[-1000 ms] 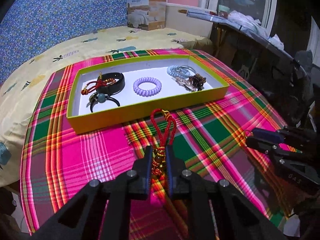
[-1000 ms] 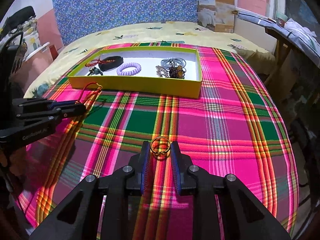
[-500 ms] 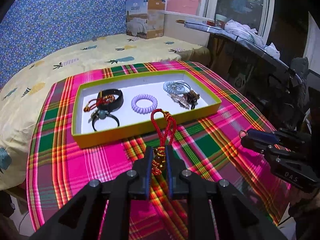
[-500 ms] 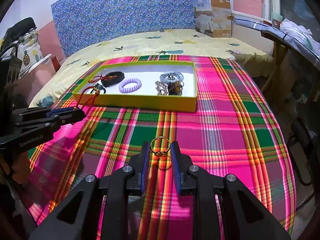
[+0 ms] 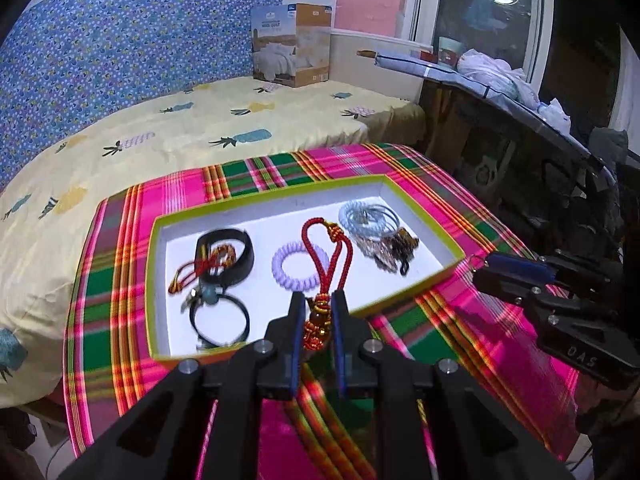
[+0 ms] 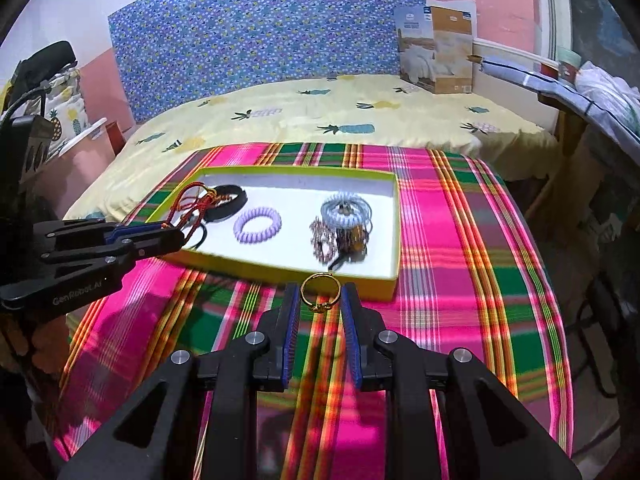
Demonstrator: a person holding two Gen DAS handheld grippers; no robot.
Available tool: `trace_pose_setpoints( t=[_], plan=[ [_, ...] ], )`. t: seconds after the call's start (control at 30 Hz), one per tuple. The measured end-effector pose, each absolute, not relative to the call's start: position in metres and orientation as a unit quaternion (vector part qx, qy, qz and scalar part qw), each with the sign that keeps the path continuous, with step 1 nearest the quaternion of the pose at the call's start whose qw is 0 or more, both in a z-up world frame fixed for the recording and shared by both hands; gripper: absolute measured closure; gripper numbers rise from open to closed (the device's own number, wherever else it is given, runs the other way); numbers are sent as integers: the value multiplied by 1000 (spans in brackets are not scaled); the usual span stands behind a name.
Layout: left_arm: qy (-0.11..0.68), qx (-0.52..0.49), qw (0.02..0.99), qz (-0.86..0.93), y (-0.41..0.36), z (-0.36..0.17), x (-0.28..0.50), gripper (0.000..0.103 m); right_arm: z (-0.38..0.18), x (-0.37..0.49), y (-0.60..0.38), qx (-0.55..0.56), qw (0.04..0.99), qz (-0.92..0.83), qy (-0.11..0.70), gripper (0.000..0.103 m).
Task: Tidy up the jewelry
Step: 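Carry the keychain and gold ring into the white box and open both tools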
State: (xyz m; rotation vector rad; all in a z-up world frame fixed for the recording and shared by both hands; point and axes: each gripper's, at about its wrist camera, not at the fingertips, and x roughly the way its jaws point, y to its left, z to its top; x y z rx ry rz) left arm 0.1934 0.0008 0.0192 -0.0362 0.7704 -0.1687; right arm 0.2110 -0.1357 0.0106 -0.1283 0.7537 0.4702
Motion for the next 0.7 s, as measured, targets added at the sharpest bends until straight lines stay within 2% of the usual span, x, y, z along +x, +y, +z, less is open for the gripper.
trace_pose_setpoints(
  t=[0.37, 0.7],
  plan=[
    [392, -22, 917, -76, 7, 11, 256, 90, 15, 273, -125, -78, 903, 224, 358, 82],
    [419, -35, 905, -67, 15, -13, 299, 90, -7, 330, -121, -71, 893, 218, 387, 82]
  ],
)
